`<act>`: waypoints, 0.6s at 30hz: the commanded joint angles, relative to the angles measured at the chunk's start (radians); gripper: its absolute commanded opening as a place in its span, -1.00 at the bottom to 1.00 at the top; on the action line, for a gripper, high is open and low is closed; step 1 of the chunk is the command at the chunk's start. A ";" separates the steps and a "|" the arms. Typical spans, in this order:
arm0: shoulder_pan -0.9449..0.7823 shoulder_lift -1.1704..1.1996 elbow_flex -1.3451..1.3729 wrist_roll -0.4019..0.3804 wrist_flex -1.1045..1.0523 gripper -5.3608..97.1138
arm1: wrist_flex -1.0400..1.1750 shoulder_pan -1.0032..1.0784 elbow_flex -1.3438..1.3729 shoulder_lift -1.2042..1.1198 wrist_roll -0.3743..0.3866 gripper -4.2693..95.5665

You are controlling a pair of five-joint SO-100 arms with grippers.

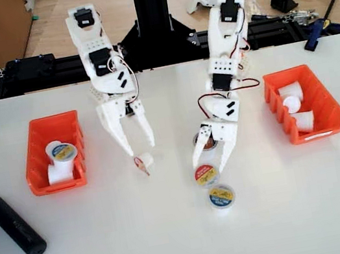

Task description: Sort the coffee pods, blue into left, red into right

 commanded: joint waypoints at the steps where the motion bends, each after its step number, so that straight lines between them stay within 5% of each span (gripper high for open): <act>1: 0.002 0.005 -0.048 -0.002 -0.017 -0.52 | -0.014 -0.003 -0.049 0.002 0.002 -0.39; 18: 0.009 0.008 -0.049 -0.017 -0.017 -0.52 | -0.094 0.009 -0.049 -0.051 -0.029 -0.30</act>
